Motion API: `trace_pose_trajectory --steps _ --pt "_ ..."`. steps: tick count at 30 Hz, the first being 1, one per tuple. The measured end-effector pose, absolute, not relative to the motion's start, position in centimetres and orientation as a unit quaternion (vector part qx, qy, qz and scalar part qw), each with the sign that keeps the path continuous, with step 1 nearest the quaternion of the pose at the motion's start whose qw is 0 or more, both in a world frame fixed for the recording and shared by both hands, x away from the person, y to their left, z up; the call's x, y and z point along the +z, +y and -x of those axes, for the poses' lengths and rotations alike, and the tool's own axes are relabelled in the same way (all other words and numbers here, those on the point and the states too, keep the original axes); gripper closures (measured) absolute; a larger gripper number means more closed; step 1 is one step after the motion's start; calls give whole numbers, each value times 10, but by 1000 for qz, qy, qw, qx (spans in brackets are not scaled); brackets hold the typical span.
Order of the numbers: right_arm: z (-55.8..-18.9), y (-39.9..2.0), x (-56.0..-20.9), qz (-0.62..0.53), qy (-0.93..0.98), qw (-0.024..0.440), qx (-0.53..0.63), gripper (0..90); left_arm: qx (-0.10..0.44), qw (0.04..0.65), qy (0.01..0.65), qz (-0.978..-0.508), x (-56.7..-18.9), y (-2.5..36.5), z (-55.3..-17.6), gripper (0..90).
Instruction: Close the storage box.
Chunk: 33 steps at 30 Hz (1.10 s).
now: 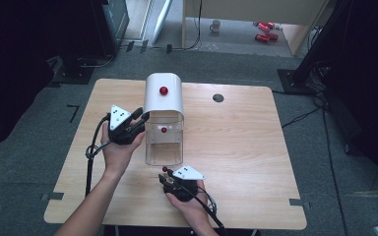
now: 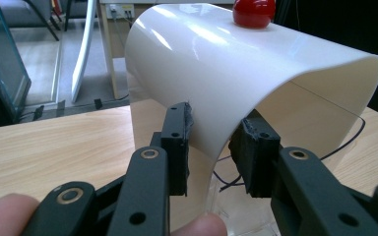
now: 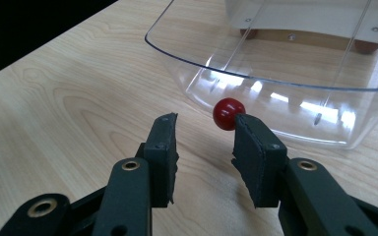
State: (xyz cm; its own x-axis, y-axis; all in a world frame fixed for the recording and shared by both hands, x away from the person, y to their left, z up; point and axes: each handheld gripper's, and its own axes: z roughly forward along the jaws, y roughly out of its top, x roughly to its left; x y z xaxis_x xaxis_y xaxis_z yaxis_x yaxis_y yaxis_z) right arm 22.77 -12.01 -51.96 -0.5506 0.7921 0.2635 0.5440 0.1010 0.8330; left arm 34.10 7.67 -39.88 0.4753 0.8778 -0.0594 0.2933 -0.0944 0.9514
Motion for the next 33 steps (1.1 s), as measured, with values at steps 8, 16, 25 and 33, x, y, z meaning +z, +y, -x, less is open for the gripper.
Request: trace_pose_trajectory --steps 8,16,25,33 --pt "-232 -114 -520 -493 719 132 473 664 288 511 431 -686 -398 75 -340 716" --pt "-237 -102 -521 -526 708 134 453 701 292 504 434 -687 -397 74 -339 737" --pt "-237 -100 -519 -530 698 140 460 751 292 502 436 -688 -397 74 -340 760" --pt "-241 -105 -507 -525 687 166 475 754 291 499 437 -690 -397 73 -341 770"
